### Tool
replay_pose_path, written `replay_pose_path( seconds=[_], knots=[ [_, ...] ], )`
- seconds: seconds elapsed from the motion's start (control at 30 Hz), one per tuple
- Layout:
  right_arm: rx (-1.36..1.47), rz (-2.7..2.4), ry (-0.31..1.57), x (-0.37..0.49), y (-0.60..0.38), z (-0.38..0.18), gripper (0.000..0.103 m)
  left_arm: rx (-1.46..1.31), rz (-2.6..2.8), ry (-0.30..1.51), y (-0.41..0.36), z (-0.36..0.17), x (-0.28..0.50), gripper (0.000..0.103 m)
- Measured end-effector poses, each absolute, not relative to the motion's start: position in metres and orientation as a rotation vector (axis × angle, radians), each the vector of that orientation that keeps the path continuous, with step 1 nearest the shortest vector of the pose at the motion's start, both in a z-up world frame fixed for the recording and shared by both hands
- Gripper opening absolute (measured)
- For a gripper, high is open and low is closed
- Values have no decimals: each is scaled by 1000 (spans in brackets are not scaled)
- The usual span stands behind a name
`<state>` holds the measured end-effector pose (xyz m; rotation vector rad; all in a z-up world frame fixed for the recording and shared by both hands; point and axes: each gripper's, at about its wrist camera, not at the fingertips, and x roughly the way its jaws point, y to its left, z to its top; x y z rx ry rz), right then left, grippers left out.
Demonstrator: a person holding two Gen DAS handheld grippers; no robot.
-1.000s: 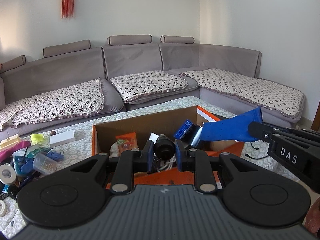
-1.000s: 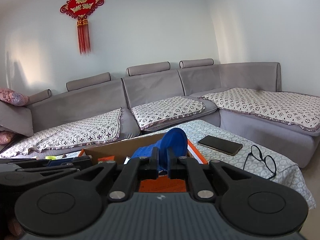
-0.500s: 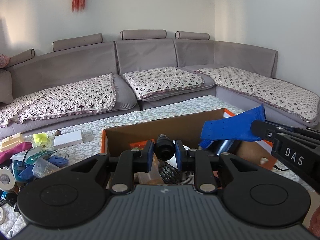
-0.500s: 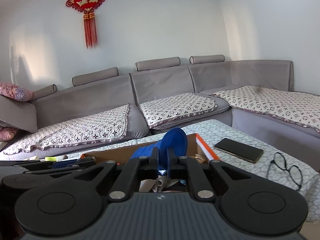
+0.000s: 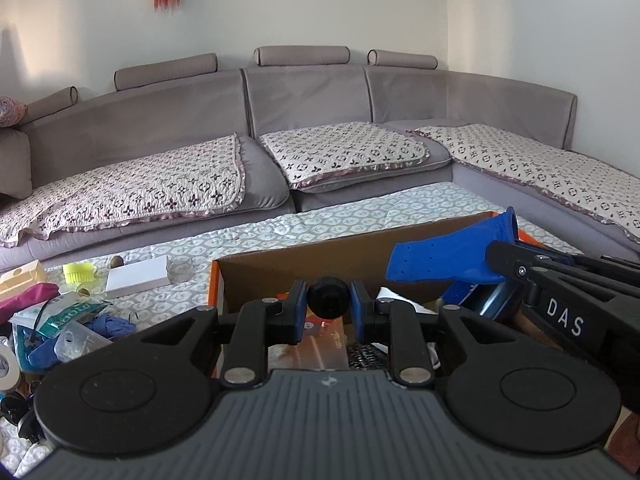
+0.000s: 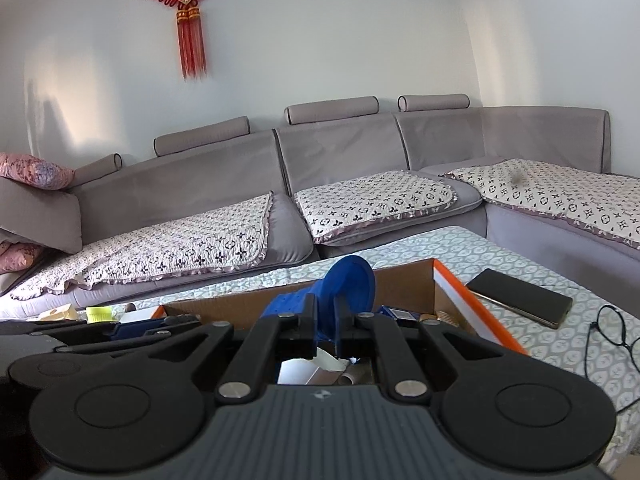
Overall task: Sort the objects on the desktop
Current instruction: 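Open left tool over the orange box while right tool releases the blue cup inside, then move both tools back over the cluttered objects on the bed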
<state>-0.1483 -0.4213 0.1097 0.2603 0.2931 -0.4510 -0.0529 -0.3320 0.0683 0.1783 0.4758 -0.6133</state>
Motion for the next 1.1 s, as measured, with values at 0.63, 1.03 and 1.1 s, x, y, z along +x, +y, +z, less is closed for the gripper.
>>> replay_pose_path(
  seconds=[0.63, 1.03, 1.1],
  knots=[
    [284, -476, 276, -149, -424, 107, 33, 181, -612, 473, -330, 72, -51, 59],
    [271, -477, 258, -153, -407, 116, 46, 152, -597, 462, -310, 78, -51, 61],
    [264, -475, 255, -154, -403, 118, 49, 147, -592, 459, -307, 79, -53, 61]
  ],
)
